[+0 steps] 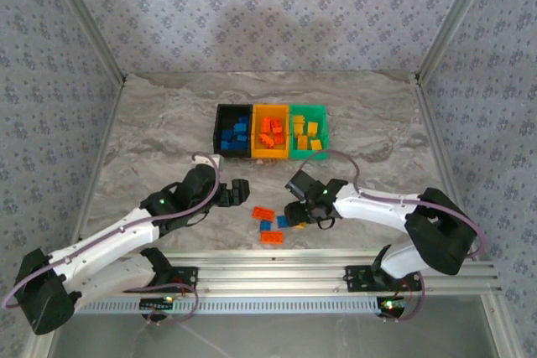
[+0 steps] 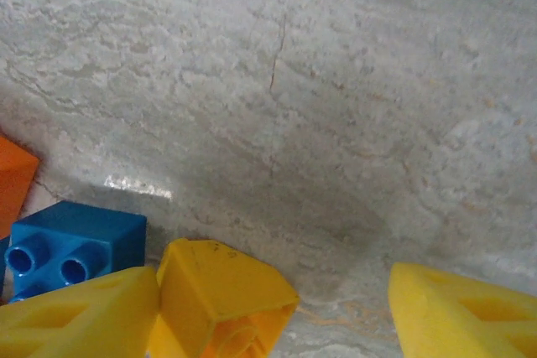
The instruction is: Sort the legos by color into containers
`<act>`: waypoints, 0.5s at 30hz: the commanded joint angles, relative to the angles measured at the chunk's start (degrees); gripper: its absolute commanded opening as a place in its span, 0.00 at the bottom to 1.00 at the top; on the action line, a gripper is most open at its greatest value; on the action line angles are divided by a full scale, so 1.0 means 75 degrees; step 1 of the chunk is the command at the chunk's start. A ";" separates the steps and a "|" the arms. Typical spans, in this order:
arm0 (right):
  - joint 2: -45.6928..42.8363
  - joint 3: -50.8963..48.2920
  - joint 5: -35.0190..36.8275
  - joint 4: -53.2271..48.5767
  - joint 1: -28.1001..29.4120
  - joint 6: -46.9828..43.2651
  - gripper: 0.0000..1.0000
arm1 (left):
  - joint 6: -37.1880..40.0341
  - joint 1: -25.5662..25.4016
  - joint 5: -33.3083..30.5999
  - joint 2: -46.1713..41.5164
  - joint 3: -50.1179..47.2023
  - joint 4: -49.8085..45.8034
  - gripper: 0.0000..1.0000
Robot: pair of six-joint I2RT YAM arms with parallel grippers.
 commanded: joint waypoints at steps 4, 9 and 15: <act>-0.0325 -0.0223 0.0911 -0.1513 -0.0060 0.0776 0.68 | -0.0108 -0.0021 -0.0237 -0.0087 -0.0020 -0.0006 0.99; -0.0714 -0.0195 0.0376 -0.0928 0.0037 0.0611 0.79 | -0.0150 -0.0030 -0.0286 -0.0121 -0.0088 -0.0028 0.99; -0.0300 -0.0323 0.0022 -0.0533 0.0247 0.0736 0.78 | -0.0186 -0.0022 -0.0341 -0.0216 -0.0214 -0.0029 0.99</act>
